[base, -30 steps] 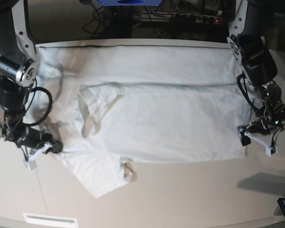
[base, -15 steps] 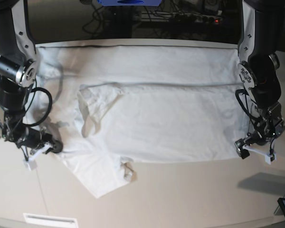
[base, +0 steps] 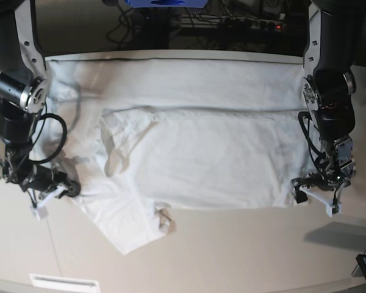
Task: Fold the T-shirt properly
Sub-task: 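Move the left gripper along the opposite side edge and grasp it, then lift both side edges and fold the hem half over toward the folded edge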
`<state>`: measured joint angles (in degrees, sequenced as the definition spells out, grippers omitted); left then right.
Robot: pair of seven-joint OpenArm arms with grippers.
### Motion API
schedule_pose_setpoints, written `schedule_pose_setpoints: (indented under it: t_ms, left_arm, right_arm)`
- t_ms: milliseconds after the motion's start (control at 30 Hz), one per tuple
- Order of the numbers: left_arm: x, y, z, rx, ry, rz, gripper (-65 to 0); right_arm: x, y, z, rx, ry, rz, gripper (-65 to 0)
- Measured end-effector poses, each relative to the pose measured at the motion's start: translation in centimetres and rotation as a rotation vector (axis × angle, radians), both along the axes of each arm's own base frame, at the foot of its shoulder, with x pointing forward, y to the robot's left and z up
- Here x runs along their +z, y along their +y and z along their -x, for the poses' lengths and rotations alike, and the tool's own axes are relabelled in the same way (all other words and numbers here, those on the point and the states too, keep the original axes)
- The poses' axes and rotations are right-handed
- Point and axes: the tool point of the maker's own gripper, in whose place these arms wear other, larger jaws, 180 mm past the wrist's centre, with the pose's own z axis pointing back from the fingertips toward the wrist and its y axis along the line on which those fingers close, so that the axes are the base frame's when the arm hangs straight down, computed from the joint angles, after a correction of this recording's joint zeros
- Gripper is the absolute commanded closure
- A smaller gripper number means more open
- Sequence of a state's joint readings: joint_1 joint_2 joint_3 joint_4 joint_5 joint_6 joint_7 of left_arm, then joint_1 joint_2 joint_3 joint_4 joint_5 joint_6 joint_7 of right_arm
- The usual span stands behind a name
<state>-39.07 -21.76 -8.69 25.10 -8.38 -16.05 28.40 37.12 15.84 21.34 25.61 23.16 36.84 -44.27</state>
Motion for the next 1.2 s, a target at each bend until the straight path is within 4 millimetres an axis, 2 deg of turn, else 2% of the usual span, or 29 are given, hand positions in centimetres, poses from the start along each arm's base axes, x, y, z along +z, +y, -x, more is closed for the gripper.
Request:
schedule_pose_setpoints:
  t_ms: [167,233,433,700,833,1033,1200]
  left_arm:
    - [0.0,-0.5,-0.3,-0.005,-0.009,0.003,-65.0]
    - [0.0,-0.5,-0.3,-0.005,-0.01,0.004,-54.6]
    - [0.1,-0.6,-0.4,0.003,-0.024,0.023,-14.1]
    - [0.0,-0.4,0.8,-0.021,-0.054,0.007,-11.8]
    - [0.1,-0.4,1.7,-0.039,-0.065,-0.018,-0.3]
    - [0.5,1.9,3.4,0.085,-0.106,0.071,0.0]
    - [1.2,2.2,4.1,0.08,-0.046,0.036,0.0]
  right_arm:
    - [0.0,0.0,0.0,0.0,0.0,0.0,-2.9]
    - [0.0,0.0,0.0,0.0,0.0,0.0,-2.9]
    - [0.0,0.0,0.0,0.0,0.0,0.001,-2.9]
    - [0.0,0.0,0.0,0.0,-0.001,0.001,-2.9]
    - [0.0,0.0,0.0,0.001,0.0,0.001,-2.9]
    - [0.4,0.0,-0.1,0.019,-0.016,0.036,-0.6]
    - [1.9,0.3,-0.8,0.046,-0.069,0.089,0.0]
